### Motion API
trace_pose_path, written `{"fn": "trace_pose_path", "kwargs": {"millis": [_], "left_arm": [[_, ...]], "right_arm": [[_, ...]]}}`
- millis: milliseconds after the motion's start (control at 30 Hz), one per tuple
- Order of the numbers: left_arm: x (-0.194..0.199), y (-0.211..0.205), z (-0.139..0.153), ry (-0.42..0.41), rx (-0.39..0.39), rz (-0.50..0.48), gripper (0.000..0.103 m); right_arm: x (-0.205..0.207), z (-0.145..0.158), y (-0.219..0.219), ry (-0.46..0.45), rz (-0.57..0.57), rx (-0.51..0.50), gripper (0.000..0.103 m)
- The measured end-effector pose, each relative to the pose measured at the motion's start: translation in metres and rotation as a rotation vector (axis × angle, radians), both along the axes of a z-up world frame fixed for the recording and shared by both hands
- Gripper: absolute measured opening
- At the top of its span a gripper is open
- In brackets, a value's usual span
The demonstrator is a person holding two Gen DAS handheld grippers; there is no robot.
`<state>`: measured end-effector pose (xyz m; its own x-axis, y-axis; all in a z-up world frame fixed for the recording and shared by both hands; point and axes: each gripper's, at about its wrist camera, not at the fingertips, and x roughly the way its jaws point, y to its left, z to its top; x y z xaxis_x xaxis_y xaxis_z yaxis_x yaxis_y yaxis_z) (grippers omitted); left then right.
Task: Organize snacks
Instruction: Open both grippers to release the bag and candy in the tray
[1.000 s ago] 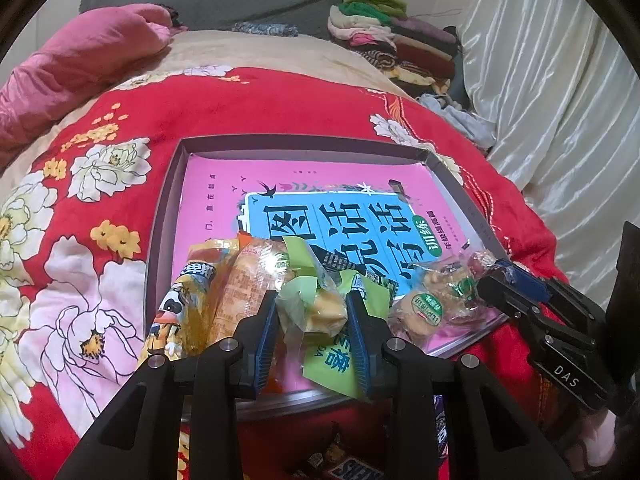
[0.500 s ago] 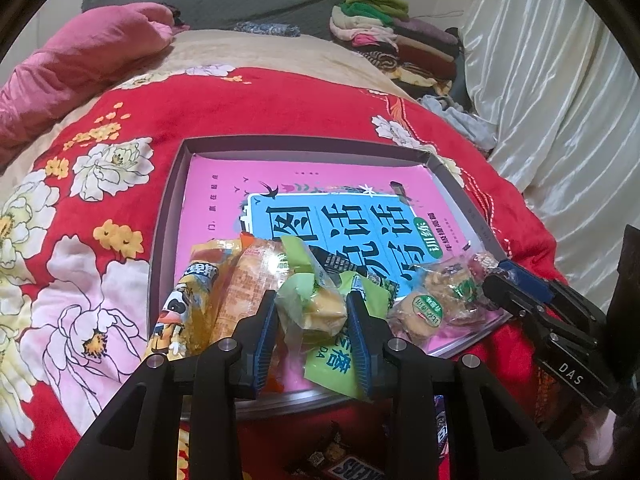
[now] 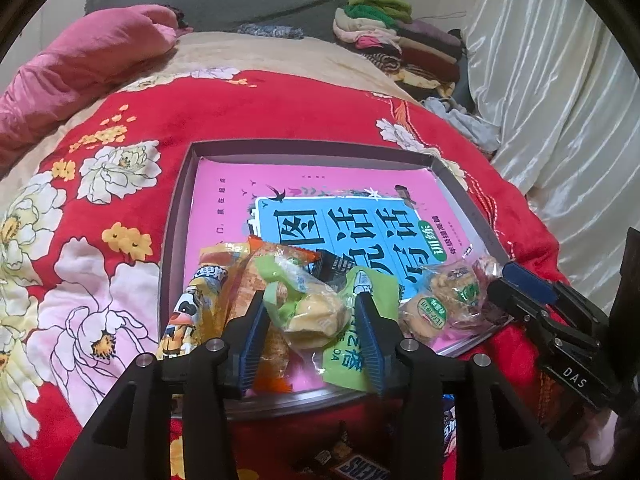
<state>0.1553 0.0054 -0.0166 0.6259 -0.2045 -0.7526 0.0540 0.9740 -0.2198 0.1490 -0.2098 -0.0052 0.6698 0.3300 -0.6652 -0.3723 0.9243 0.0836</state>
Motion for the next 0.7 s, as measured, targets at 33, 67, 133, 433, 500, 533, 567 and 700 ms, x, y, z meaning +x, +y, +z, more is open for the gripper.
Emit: {"fn": "trace_pose_path", "kwargs": {"millis": [33, 67, 133, 433, 500, 533, 567, 700], "left_arm": [[0.000, 0.000, 0.001, -0.002, 0.004, 0.003, 0.046], [0.000, 0.001, 0.001, -0.004, 0.006, 0.005, 0.047], [-0.001, 0.001, 0.002, -0.006, 0.010, 0.010, 0.047], [-0.004, 0.003, 0.006, -0.021, 0.023, 0.016, 0.056], [-0.004, 0.003, 0.007, -0.024, 0.026, 0.016, 0.057], [-0.005, 0.003, 0.008, -0.025, 0.024, 0.016, 0.058], [-0.005, 0.003, 0.009, -0.027, 0.022, 0.015, 0.059], [-0.006, 0.004, 0.013, -0.033, 0.013, 0.014, 0.063]], "right_arm": [[0.000, 0.001, -0.001, -0.003, 0.000, 0.005, 0.044], [0.000, 0.001, -0.001, -0.005, 0.000, 0.008, 0.044], [-0.001, 0.002, -0.001, -0.008, -0.001, 0.008, 0.044], [-0.001, 0.005, -0.003, -0.017, -0.005, 0.020, 0.048], [-0.002, 0.006, -0.004, -0.023, -0.008, 0.023, 0.048], [-0.002, 0.007, -0.004, -0.025, -0.007, 0.025, 0.049], [-0.002, 0.008, -0.004, -0.027, -0.008, 0.029, 0.049], [-0.003, 0.010, -0.005, -0.035, -0.008, 0.039, 0.052]]}}
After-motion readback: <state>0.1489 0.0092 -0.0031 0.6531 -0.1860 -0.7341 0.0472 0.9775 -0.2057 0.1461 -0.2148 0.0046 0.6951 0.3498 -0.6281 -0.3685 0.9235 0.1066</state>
